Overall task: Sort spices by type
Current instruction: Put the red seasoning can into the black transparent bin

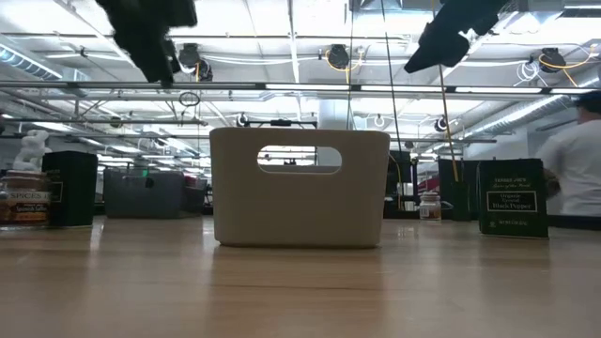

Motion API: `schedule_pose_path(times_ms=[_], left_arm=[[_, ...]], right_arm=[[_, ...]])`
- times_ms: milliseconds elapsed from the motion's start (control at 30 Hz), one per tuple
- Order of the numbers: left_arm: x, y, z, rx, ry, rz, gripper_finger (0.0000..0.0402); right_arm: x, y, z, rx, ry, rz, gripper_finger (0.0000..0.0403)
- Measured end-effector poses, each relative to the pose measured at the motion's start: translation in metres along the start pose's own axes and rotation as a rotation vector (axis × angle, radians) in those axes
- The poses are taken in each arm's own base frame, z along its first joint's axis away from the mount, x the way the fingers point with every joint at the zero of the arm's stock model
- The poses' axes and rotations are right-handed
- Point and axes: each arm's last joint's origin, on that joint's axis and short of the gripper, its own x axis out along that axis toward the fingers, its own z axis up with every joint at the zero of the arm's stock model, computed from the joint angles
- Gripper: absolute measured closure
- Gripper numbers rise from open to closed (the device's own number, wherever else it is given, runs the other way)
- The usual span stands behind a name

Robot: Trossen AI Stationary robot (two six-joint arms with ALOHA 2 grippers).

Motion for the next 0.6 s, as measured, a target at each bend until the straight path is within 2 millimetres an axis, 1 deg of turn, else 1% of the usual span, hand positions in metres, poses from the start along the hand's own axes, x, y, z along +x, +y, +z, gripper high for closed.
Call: schedule_pose_path(times_ms=[100,233,367,467,600], left_arm=[[0.01,-0.033,-0.003,-0.016,0.033,-0.078,0.0401],[0.02,-0.071,-0.006,-0.116,0.051,-0.177,0.0401],[0.023,-0.107,-0.009,-0.16,0.109,-0.238,0.0401],[0.021,-0.137,-0.003,-0.128,0.112,-0.259,0.0401],[0.017,-0.177,0.011,-0.055,0.101,-0.266,0.0401]], right_arm=[[0.007,0.004,-0.001,0.01,0.019,0.006,0.0145],[0.019,0.011,-0.002,0.009,0.029,0.02,0.0145],[0.03,0.021,-0.001,-0.014,0.02,0.045,0.0145],[0.035,0.028,-0.003,-0.035,0.023,0.063,0.0145],[0.036,0.036,-0.003,-0.051,0.005,0.09,0.0145]])
